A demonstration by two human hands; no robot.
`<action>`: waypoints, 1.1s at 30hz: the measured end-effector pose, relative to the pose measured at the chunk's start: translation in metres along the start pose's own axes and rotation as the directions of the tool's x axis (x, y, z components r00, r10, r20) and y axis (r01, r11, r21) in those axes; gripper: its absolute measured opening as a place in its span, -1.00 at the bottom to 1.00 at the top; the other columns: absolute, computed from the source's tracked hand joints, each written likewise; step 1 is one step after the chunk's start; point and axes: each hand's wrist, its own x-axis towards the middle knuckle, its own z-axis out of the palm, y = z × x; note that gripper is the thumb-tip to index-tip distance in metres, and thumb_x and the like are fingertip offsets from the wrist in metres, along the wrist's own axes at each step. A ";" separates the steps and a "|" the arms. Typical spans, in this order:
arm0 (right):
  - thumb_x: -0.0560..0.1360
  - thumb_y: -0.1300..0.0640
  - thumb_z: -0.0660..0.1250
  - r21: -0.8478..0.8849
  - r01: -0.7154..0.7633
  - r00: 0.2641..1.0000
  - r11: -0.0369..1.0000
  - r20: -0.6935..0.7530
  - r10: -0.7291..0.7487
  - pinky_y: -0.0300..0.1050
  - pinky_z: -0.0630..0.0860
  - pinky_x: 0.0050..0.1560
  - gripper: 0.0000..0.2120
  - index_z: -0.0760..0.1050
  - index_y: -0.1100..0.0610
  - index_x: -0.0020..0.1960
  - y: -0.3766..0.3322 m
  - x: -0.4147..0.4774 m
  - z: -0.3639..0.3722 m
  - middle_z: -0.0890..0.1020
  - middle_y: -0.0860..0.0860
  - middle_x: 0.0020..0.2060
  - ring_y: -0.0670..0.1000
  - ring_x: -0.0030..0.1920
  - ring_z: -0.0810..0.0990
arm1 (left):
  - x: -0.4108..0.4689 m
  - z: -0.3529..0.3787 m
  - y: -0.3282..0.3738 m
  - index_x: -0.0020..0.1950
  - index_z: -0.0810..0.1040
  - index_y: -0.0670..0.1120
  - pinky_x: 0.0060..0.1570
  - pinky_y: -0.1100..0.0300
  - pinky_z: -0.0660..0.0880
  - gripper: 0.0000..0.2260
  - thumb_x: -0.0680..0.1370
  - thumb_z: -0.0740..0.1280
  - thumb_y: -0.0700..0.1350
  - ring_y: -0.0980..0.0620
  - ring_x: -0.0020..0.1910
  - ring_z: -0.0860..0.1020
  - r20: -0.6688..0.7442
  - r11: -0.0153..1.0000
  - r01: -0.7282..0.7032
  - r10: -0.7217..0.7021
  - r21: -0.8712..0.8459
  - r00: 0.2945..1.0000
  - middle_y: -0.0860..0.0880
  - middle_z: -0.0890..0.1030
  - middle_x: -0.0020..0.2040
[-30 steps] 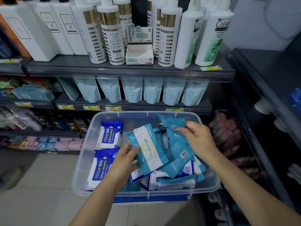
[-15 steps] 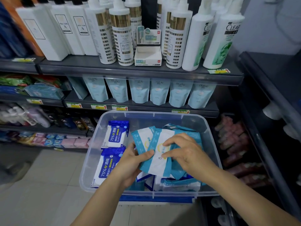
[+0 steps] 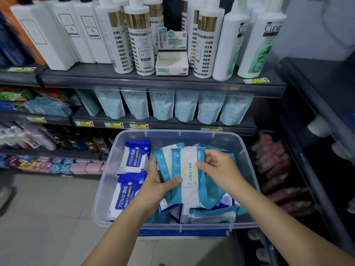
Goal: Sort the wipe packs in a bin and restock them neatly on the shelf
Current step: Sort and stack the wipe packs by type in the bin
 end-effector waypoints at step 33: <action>0.45 0.28 0.34 -0.860 0.287 0.918 0.422 0.373 0.137 0.17 -0.02 0.47 -0.39 0.27 -0.04 0.43 0.048 0.022 -0.016 0.33 -0.02 0.25 0.04 0.35 0.21 | 0.005 -0.018 -0.001 0.31 0.30 0.13 -0.21 0.10 0.58 -0.70 0.62 0.21 -0.14 0.12 0.03 0.55 -0.296 0.998 0.025 -0.007 0.056 0.955 0.14 0.53 0.08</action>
